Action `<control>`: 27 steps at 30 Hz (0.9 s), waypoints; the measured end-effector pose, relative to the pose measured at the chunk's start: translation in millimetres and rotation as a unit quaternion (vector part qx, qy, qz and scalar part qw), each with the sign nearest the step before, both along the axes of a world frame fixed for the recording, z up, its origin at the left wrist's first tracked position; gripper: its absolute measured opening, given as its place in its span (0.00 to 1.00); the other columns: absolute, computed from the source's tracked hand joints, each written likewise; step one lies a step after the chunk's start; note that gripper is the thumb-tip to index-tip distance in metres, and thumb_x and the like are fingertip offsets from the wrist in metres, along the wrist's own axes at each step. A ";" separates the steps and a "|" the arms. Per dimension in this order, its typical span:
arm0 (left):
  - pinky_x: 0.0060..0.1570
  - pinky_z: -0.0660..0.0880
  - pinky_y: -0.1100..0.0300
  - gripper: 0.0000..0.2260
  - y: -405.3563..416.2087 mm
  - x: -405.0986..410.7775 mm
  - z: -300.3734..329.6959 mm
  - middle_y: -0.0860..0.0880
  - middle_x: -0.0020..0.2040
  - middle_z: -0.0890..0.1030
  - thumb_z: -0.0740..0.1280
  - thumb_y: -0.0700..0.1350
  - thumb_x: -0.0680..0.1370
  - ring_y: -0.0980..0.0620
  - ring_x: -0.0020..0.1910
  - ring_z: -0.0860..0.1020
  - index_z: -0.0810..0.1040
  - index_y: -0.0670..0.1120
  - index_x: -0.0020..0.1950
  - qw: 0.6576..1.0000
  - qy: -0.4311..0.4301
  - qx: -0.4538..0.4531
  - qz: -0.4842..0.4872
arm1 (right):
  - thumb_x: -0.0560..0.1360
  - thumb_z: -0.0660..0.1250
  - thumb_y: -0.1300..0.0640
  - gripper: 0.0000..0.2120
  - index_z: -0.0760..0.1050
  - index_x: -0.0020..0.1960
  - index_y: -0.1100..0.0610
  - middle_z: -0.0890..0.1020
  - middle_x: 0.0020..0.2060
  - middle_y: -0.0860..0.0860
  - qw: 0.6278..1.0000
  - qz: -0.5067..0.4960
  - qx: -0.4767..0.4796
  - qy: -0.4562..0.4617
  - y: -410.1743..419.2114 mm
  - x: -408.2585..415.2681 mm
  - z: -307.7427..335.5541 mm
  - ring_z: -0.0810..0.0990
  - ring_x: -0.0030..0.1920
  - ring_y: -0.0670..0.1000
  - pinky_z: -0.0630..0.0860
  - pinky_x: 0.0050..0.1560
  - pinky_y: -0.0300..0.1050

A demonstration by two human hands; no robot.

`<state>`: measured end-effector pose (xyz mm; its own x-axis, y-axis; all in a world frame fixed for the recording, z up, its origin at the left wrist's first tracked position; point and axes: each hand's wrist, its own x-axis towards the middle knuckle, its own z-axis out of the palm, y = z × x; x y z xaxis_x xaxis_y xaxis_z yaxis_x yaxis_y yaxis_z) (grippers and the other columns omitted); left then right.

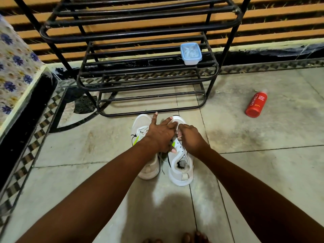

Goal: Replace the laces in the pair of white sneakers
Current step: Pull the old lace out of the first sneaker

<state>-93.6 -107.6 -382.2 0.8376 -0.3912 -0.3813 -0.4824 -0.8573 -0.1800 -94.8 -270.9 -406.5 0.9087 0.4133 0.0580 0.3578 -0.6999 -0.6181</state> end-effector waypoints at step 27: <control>0.71 0.36 0.24 0.39 -0.2 -1.6 -5.1 0.55 0.84 0.52 0.66 0.67 0.77 0.49 0.84 0.48 0.59 0.51 0.82 0.999 0.014 -0.003 0.039 | 0.77 0.63 0.61 0.06 0.75 0.47 0.51 0.73 0.43 0.44 0.986 0.059 -0.154 0.015 -15.8 33.5 -6.4 0.64 0.51 0.50 0.69 0.56 0.50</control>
